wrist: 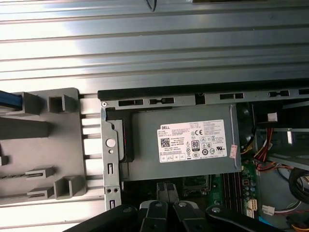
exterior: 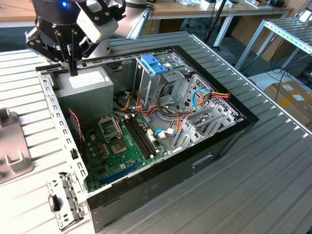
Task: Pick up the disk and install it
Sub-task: 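Reach for the disk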
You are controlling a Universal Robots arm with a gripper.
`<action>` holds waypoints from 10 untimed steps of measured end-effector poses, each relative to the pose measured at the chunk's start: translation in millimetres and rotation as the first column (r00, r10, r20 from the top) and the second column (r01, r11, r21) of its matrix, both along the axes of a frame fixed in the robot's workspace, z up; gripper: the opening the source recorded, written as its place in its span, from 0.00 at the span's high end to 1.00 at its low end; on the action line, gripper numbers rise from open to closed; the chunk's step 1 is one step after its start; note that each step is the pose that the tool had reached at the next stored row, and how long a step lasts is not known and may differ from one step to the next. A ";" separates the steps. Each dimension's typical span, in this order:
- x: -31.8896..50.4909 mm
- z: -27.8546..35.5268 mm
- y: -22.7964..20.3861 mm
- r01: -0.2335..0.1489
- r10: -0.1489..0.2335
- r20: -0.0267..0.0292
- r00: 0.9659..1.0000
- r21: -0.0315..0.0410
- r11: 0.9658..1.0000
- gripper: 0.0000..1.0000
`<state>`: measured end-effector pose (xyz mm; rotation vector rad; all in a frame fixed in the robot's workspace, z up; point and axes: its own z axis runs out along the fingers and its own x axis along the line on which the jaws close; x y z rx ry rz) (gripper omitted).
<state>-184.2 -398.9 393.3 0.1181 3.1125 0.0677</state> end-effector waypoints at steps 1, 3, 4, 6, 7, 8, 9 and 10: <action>-0.7 0.0 0.0 0.000 0.000 0.000 1.000 0.000 1.000 0.89; -1.5 0.0 0.0 0.000 0.000 0.000 1.000 0.000 1.000 0.89; -1.9 0.0 0.0 0.000 0.000 0.000 1.000 0.000 1.000 0.89; -3.1 0.0 0.0 0.000 0.000 0.000 1.000 0.000 1.000 0.89; -3.6 0.0 0.0 0.000 0.000 0.000 1.000 0.000 1.000 0.89; -4.2 0.0 0.0 0.000 0.000 0.000 1.000 0.000 1.000 0.89; -5.2 0.0 0.0 0.000 0.000 0.000 1.000 0.000 1.000 0.89; -6.5 0.0 0.0 0.000 0.000 0.000 1.000 0.000 1.000 0.89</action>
